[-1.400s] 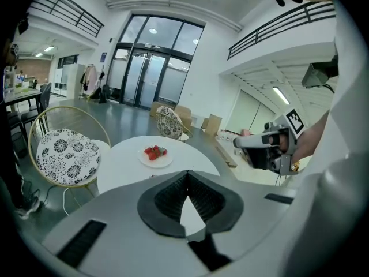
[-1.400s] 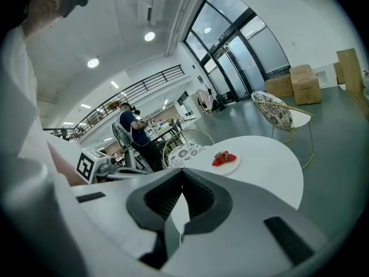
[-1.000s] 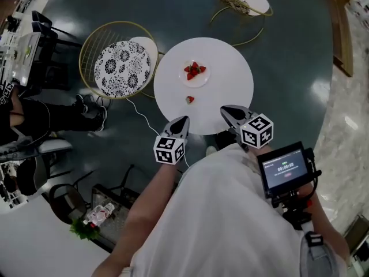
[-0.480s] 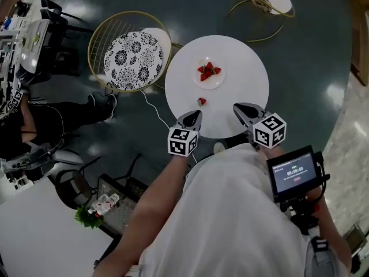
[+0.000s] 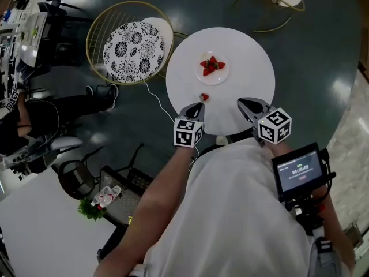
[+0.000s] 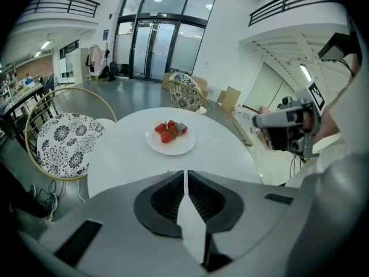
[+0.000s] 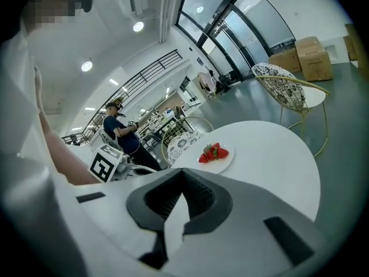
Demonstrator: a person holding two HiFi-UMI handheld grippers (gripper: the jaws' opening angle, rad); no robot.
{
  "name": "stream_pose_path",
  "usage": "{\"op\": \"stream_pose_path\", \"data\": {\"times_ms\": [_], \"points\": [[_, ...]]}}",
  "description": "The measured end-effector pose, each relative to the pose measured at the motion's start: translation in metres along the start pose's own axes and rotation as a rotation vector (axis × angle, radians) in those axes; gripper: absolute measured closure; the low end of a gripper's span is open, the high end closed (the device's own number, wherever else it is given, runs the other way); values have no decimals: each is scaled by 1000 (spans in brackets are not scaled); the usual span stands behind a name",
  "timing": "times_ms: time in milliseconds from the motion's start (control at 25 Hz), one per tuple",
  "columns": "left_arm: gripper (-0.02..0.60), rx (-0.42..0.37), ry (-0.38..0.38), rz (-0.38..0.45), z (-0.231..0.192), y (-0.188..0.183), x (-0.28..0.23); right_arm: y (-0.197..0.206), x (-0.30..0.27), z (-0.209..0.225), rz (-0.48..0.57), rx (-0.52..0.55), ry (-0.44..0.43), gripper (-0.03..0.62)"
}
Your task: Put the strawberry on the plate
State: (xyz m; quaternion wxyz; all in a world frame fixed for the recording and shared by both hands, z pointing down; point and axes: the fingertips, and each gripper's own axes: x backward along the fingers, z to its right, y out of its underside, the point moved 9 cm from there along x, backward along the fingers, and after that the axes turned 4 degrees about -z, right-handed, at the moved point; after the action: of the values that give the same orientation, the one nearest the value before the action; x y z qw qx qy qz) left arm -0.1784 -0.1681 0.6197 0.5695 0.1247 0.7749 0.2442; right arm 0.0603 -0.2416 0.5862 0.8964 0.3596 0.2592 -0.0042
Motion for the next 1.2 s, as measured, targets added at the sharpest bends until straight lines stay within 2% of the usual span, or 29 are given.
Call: {"op": "stream_pose_path", "data": {"times_ms": [480, 520, 880, 1040, 1200], "points": [[570, -2, -11, -62, 0, 2, -12, 5, -8, 3, -27, -15, -23, 588], [543, -1, -10, -69, 0, 2, -14, 5, -8, 3, -27, -17, -21, 588], [475, -24, -37, -115, -1, 3, -28, 15, 1, 8, -24, -45, 4, 588], [437, -71, -46, -146, -3, -1, -36, 15, 4, 10, -18, -61, 20, 588], [372, -116, -46, -177, -5, -2, -47, 16, 5, 13, -11, -74, 29, 588]]}}
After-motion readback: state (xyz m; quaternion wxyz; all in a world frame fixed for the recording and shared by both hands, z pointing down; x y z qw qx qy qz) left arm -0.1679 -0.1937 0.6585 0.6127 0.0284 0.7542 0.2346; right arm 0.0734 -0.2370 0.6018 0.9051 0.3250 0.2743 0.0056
